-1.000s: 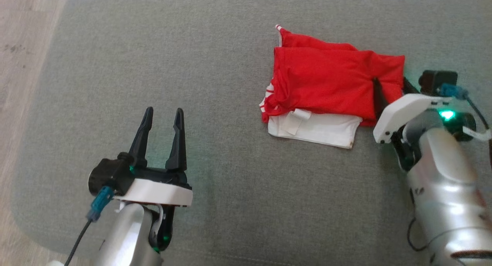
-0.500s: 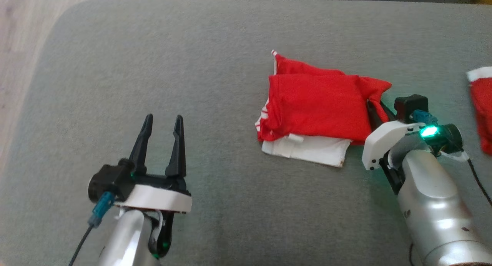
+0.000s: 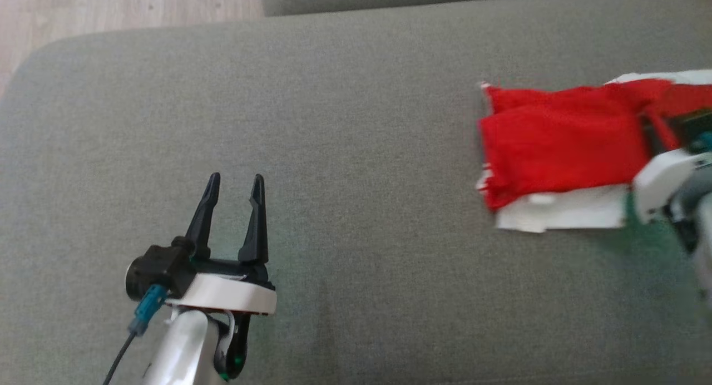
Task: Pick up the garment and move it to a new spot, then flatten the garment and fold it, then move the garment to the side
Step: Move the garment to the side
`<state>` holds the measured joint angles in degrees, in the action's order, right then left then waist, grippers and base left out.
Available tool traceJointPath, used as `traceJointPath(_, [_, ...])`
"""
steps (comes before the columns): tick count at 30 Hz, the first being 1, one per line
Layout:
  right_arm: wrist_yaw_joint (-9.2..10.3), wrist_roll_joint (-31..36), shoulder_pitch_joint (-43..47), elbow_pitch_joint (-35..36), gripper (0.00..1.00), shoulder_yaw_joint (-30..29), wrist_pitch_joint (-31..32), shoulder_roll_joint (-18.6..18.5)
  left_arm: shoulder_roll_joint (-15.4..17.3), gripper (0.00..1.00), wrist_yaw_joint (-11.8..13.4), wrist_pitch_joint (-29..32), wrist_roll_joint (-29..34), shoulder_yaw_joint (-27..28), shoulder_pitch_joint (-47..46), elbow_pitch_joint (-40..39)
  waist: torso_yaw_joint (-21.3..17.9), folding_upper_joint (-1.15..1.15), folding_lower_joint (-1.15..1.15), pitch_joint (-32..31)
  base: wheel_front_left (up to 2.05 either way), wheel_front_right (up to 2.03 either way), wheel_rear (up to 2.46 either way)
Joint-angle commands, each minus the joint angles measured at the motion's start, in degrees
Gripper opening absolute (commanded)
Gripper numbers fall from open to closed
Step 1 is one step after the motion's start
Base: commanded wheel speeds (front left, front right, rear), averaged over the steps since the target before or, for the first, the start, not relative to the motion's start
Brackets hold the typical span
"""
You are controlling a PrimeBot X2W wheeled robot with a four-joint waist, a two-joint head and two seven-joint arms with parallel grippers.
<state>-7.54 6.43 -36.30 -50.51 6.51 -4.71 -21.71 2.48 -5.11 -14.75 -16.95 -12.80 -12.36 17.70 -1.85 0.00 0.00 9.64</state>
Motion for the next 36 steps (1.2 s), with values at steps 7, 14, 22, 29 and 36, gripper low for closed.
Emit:
traceJointPath(7, [0.05, -1.4, -3.0, 3.5, 0.0, 1.0, 1.8, -10.6, 0.4, 1.0, -0.6, -0.2, 0.7, 2.0, -2.8, -2.0, 0.5, 0.0, 0.0, 3.1, 0.0, 0.0, 0.0])
traceJointPath(14, [0.05, -0.2, -3.9, 2.8, 0.0, -3.7, 3.9, -17.5, 0.4, 1.0, -0.9, -0.2, 0.9, 2.0, -4.0, -1.7, 1.0, 0.0, 0.0, 5.5, 0.0, 0.0, 0.0])
traceJointPath(22, [0.05, 1.1, -3.7, 4.2, 0.0, -8.0, 4.9, -17.6, 0.4, 1.0, -1.1, -0.2, 0.9, 2.7, -4.5, -1.7, 0.7, 0.0, 0.0, 6.4, 0.0, 0.0, 0.0])
traceJointPath(29, [0.05, 2.5, -2.5, 6.3, 1.0, -12.4, 6.7, -15.0, 0.4, 1.0, -1.3, -0.2, 1.0, 2.9, -5.0, -1.3, 0.5, 0.0, 0.0, 6.2, 0.0, 0.0, 0.0])
traceJointPath(36, [0.05, 3.0, -1.2, 12.5, 1.0, -14.3, 6.7, -9.6, 0.4, 1.0, -1.3, -0.2, 0.6, 3.3, -4.0, -0.8, 0.3, 0.0, 0.0, 4.0, 0.0, 0.0, 0.0])
